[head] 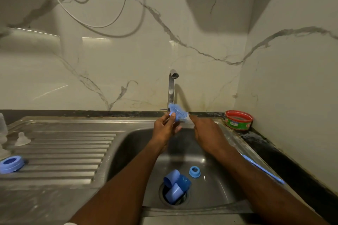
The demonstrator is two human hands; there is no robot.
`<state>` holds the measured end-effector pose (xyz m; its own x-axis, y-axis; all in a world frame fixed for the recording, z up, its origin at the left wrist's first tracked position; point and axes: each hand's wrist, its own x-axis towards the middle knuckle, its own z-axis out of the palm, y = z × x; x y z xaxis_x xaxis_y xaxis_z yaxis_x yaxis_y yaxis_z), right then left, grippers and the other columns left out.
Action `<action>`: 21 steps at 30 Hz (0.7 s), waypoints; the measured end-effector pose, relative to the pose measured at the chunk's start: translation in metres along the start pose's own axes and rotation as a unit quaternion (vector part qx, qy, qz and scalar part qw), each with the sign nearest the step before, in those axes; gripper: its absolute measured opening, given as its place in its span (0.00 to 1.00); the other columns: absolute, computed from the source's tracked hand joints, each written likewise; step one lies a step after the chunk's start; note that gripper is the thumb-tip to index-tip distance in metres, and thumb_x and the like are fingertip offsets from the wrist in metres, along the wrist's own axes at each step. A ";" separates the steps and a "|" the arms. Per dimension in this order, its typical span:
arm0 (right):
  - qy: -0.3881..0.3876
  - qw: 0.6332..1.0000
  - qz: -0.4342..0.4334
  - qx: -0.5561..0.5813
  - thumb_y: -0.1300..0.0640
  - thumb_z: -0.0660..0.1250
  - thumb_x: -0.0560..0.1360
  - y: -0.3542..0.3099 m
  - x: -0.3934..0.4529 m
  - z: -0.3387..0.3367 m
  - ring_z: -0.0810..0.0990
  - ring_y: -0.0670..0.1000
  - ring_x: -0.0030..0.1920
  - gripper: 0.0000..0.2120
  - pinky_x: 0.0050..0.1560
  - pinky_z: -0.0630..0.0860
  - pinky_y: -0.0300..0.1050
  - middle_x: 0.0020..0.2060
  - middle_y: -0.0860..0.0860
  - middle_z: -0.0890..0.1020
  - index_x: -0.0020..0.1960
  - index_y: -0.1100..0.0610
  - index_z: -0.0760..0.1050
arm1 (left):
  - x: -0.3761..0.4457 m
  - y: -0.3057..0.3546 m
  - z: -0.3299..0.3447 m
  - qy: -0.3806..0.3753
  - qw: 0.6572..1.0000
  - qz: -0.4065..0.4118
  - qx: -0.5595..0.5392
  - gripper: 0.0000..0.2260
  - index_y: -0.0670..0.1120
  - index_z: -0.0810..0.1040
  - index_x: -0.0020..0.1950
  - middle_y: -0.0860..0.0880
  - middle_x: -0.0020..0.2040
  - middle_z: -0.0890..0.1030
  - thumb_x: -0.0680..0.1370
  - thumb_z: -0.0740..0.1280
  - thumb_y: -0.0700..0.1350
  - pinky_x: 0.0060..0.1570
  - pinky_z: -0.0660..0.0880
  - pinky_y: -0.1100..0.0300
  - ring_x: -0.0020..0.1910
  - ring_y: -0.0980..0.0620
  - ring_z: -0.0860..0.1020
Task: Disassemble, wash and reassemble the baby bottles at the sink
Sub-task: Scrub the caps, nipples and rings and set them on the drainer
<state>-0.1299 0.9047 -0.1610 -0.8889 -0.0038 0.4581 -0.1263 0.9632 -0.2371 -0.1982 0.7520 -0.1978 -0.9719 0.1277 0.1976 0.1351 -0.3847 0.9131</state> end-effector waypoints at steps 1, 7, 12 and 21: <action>0.006 1.000 -0.005 -0.005 0.57 0.70 0.78 0.001 0.000 0.001 0.81 0.55 0.57 0.26 0.59 0.78 0.50 0.60 0.55 0.82 0.74 0.49 0.69 | 0.001 0.000 -0.001 -0.001 1.000 0.001 0.008 0.18 0.44 0.77 0.69 0.43 0.58 0.84 0.80 0.70 0.46 0.57 0.81 0.48 0.56 0.46 0.84; -0.055 0.998 -0.003 -0.031 0.59 0.67 0.81 0.010 0.006 -0.004 0.76 0.58 0.64 0.27 0.65 0.74 0.53 0.67 0.59 0.76 0.78 0.53 0.64 | 0.003 -0.005 -0.006 -0.004 0.988 0.038 0.152 0.26 0.46 0.77 0.67 0.52 0.57 0.84 0.71 0.80 0.45 0.58 0.81 0.58 0.55 0.56 0.83; 0.002 0.998 -0.012 -0.055 0.52 0.71 0.78 0.016 0.000 -0.012 0.80 0.55 0.59 0.24 0.56 0.77 0.49 0.62 0.53 0.81 0.73 0.47 0.71 | 0.006 -0.005 -0.005 0.043 0.988 0.043 0.144 0.22 0.46 0.80 0.64 0.49 0.56 0.85 0.72 0.79 0.50 0.57 0.82 0.53 0.54 0.53 0.84; 0.010 0.989 -0.088 -0.120 0.47 0.63 0.81 0.009 -0.009 -0.031 0.81 0.54 0.56 0.16 0.47 0.69 0.44 0.57 0.50 0.82 0.67 0.46 0.72 | 0.006 -0.001 -0.017 0.055 0.993 0.009 0.108 0.18 0.42 0.82 0.55 0.42 0.47 0.85 0.81 0.64 0.56 0.47 0.79 0.55 0.44 0.47 0.81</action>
<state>-0.1095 0.9211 -0.1409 -0.8531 -0.1746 0.4917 -0.1684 0.9841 0.0572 -0.2079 0.7379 -0.2037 -0.9826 0.0183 0.1849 0.1787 -0.1788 0.9675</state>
